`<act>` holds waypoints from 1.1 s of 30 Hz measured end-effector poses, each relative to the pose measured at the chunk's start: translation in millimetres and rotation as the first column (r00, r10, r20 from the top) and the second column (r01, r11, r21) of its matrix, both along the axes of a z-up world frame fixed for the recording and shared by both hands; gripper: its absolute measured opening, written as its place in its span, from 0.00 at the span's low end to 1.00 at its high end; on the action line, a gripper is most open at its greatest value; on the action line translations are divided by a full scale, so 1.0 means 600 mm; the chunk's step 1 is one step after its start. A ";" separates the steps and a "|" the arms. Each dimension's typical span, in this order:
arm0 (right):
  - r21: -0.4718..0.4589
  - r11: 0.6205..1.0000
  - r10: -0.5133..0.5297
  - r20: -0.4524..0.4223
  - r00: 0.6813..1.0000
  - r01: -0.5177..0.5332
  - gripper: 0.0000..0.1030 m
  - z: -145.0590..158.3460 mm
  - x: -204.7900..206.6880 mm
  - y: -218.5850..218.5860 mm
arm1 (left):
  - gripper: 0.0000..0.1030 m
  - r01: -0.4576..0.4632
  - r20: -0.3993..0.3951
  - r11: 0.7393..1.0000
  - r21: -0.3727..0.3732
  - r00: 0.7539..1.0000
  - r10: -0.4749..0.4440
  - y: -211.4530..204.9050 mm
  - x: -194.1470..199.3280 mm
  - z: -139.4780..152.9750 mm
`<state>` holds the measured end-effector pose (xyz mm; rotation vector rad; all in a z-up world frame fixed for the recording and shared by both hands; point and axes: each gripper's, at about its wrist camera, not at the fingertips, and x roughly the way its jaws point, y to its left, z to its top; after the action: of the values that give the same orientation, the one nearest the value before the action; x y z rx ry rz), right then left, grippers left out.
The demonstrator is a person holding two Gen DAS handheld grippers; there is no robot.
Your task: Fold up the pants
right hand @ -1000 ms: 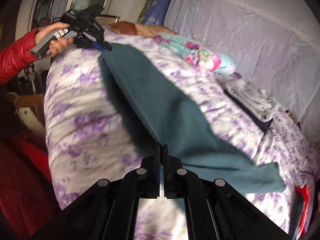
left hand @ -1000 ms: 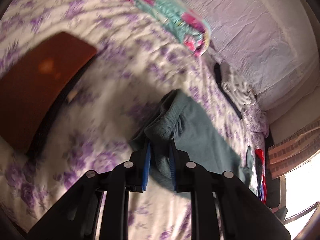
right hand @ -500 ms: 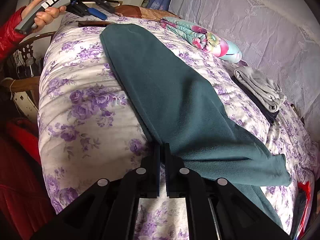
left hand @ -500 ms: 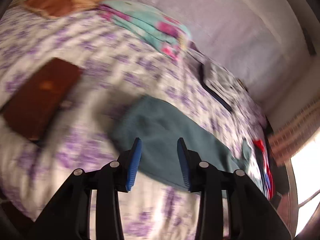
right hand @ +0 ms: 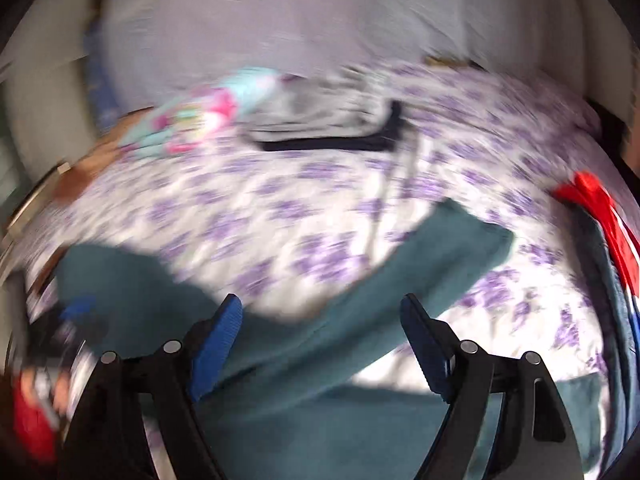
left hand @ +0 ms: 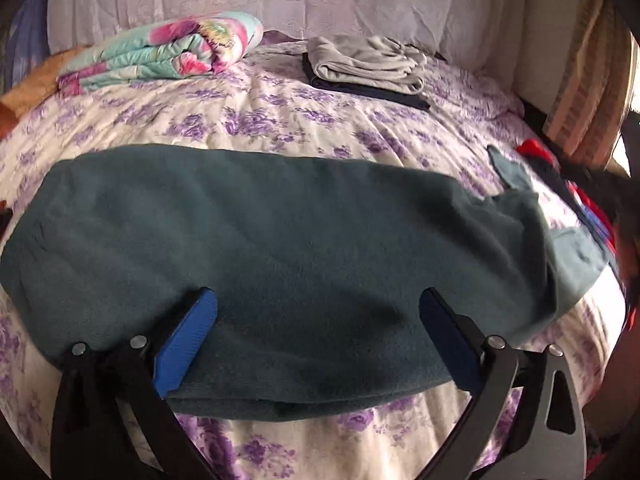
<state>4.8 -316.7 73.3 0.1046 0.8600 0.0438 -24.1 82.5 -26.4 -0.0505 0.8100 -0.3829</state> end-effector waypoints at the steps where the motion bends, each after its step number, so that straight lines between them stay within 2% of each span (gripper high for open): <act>1: -0.004 0.998 -0.060 -0.029 0.998 0.060 0.79 -0.008 0.036 -0.015 | 0.95 -0.001 -0.006 1.000 -0.009 1.000 0.001 0.002 0.002 0.000; 3: 0.010 0.988 -0.155 -0.070 0.985 0.156 0.78 -0.023 0.093 -0.039 | 0.95 -0.001 -0.008 0.998 -0.057 1.000 0.001 0.016 0.000 0.001; 5: 0.012 0.972 -0.233 -0.109 0.966 0.236 0.70 -0.042 0.145 -0.051 | 0.95 0.008 -0.004 0.993 -0.117 1.000 -0.008 0.027 0.001 0.000; 6: -0.005 0.965 -0.262 -0.127 0.957 0.264 0.66 -0.053 0.165 -0.053 | 0.95 0.015 -0.002 0.989 -0.147 1.000 -0.016 0.036 0.000 0.001; 8: -0.044 0.954 -0.300 -0.171 0.938 0.297 0.65 -0.079 0.195 -0.056 | 0.95 0.025 -0.001 0.984 -0.175 1.000 -0.025 0.035 0.005 0.000; 11: -0.117 0.947 -0.317 -0.194 0.928 0.299 0.64 -0.115 0.206 -0.050 | 0.95 0.029 0.002 0.984 -0.175 1.000 -0.029 0.030 0.007 -0.001; 14: -0.165 0.947 -0.301 -0.156 0.941 0.275 0.60 -0.123 0.193 -0.044 | 0.95 0.030 0.003 0.985 -0.172 1.000 -0.030 0.029 0.007 -0.001; 16: -0.152 0.950 -0.295 -0.142 0.945 0.274 0.46 -0.116 0.184 -0.049 | 0.95 0.033 0.004 0.982 -0.184 0.999 -0.033 0.033 0.008 -0.001; 18: -0.114 0.949 -0.308 -0.134 0.942 0.294 0.30 -0.110 0.172 -0.065 | 0.95 0.034 0.006 0.981 -0.191 0.999 -0.033 0.035 0.007 -0.001; 20: -0.057 0.947 -0.322 -0.134 0.937 0.317 0.21 -0.108 0.163 -0.085 | 0.95 0.033 0.006 0.981 -0.190 0.999 -0.032 0.035 0.008 0.000; 21: -0.027 0.944 -0.330 -0.132 0.935 0.330 0.10 -0.106 0.155 -0.096 | 0.95 0.032 0.006 0.981 -0.190 0.999 -0.032 0.035 0.008 0.000; 22: 0.000 0.943 -0.329 -0.129 0.935 0.332 0.07 -0.106 0.150 -0.104 | 0.95 0.033 0.006 0.981 -0.190 0.999 -0.032 0.035 0.008 0.000; 25: 0.091 0.937 -0.333 -0.074 0.940 0.339 0.05 -0.088 0.114 -0.123 | 0.95 0.034 0.006 0.981 -0.190 0.999 -0.033 0.035 0.009 0.000; 27: 0.182 0.925 -0.334 -0.030 0.942 0.334 0.05 -0.065 0.076 -0.138 | 0.95 0.034 0.006 0.982 -0.188 0.999 -0.033 0.034 0.008 0.000; 30: 0.357 0.885 -0.342 0.061 0.938 0.299 0.05 -0.017 -0.025 -0.175 | 0.95 0.036 0.005 0.982 -0.186 0.999 -0.035 0.035 0.009 -0.001; 33: 0.444 0.851 -0.368 0.128 0.921 0.278 0.05 0.017 -0.135 -0.213 | 0.95 0.034 0.005 0.982 -0.184 0.999 -0.034 0.034 0.009 -0.001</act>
<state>-76.1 -444.5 83.3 0.6419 0.5995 -0.0799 -18.8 102.9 -26.9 -0.2096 0.7729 -0.4896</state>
